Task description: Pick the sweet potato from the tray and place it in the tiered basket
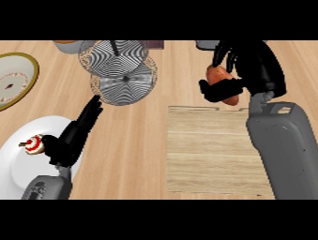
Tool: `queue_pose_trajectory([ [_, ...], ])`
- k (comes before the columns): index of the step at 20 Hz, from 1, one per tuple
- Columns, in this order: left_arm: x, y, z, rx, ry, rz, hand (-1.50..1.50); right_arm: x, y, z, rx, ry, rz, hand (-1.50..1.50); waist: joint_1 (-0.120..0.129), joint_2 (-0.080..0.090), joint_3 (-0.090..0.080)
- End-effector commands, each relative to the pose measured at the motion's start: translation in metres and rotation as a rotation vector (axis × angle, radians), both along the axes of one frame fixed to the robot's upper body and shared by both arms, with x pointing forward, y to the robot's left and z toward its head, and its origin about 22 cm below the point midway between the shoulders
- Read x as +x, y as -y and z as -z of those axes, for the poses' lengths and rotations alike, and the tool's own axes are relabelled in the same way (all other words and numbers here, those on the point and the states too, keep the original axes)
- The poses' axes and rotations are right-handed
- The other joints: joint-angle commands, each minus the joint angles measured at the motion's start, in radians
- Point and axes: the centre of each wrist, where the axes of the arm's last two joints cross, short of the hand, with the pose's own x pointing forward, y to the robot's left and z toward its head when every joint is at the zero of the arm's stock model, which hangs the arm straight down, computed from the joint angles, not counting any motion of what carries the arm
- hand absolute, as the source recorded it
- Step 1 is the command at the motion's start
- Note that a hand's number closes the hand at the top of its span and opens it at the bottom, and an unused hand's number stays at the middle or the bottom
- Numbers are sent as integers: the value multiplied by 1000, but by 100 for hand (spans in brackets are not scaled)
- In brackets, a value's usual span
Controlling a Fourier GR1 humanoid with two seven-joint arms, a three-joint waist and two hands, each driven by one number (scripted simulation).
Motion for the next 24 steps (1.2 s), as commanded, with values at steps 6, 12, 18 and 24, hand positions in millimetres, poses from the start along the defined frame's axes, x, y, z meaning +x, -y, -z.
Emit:
queue_pose_trajectory([
  [6,7,5,-6,0,0,34,0,33,-88,-95,82,7,-20,150,22,6,-1],
  [12,13,5,-6,3,8,41,0,66,-116,-112,118,-40,-13,150,30,11,-1],
  [18,8,16,1,26,16,65,0,89,-136,-81,81,-79,-16,150,57,18,-1],
  [24,18,23,-13,10,36,119,0,99,-146,-75,82,-93,1,150,109,31,-3],
])
